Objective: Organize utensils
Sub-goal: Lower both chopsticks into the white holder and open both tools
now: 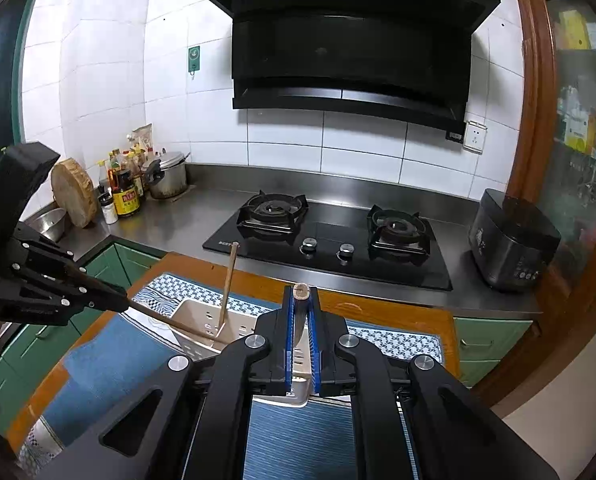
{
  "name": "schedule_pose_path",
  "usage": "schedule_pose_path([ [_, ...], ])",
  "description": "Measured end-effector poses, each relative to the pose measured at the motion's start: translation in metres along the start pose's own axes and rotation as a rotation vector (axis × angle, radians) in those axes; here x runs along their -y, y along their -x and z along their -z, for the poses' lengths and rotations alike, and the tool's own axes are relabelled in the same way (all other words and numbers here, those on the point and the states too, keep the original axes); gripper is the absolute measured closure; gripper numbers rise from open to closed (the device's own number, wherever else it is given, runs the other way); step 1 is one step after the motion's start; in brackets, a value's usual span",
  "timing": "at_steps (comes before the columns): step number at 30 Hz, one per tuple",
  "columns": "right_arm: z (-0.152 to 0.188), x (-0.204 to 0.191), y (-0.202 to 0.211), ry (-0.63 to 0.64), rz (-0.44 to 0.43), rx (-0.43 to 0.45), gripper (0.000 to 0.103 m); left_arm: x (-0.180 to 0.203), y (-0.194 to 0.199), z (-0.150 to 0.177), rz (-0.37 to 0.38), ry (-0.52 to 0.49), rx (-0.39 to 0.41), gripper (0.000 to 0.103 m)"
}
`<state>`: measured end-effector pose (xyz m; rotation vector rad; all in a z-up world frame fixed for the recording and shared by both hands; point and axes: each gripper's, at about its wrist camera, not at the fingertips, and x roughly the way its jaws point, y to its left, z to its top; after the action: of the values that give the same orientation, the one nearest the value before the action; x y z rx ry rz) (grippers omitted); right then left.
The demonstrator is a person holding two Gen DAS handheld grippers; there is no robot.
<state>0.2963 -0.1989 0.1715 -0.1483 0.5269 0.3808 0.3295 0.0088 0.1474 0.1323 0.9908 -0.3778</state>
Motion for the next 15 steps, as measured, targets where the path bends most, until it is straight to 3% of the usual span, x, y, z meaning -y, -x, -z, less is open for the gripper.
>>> schedule_pose_path([
  [15,0.004,0.015,-0.049,-0.053,-0.042,-0.16,0.096,0.011,-0.056,-0.037,0.08,0.071,0.015,0.097],
])
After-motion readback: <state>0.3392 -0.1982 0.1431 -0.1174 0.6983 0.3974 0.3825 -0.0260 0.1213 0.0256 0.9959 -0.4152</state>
